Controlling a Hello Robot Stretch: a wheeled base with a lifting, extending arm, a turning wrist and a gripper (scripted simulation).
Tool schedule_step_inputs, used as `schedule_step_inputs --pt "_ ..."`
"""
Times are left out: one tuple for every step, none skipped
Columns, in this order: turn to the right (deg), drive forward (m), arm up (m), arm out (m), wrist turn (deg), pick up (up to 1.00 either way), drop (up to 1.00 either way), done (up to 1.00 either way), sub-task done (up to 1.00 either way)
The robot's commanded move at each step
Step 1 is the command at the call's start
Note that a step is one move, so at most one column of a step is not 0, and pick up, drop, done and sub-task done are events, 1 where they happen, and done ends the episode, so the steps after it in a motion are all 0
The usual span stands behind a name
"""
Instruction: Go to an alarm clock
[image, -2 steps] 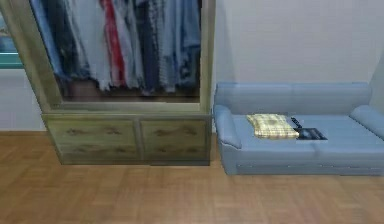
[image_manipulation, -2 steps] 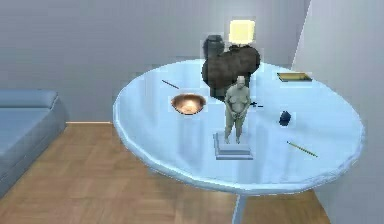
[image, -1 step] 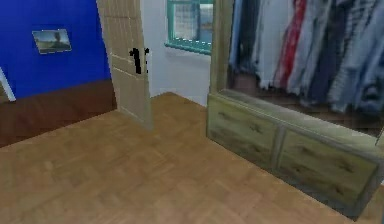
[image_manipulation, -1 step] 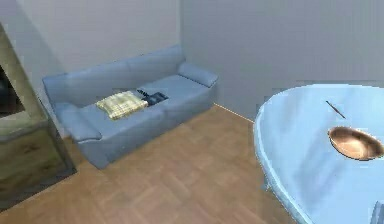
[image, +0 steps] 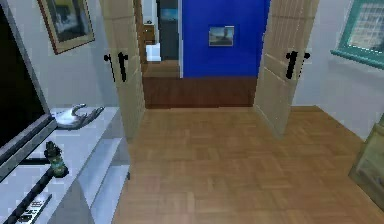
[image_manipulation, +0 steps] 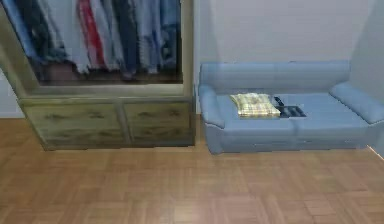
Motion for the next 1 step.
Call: schedule_step_inputs --pt "0.0 1.00 0.00 0.00 0.0 0.00 0.00 0.00 0.00"
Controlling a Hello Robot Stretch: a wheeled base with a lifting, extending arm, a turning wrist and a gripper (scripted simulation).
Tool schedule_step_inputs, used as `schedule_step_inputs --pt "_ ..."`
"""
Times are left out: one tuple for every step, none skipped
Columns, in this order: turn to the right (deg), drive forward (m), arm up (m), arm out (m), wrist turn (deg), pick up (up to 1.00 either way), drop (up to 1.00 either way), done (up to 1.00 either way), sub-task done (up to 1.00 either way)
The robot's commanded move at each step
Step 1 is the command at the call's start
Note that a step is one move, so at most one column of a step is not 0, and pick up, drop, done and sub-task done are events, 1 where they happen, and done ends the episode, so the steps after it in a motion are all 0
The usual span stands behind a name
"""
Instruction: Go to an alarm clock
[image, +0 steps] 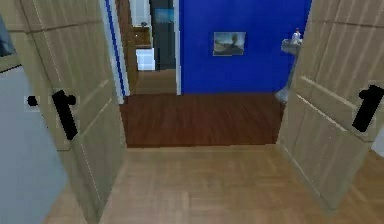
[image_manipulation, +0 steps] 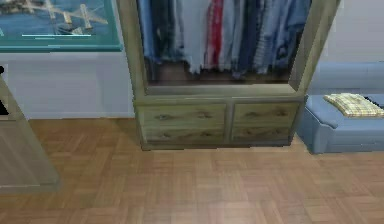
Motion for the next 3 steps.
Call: schedule_step_inputs --pt "-3.0 0.00 0.00 0.00 0.0 0.00 0.00 0.00 0.00" --pt "0.0 1.00 0.00 0.00 0.0 0.00 0.00 0.00 0.00" --pt "0.0 1.00 0.00 0.00 0.0 0.00 0.00 0.00 0.00"
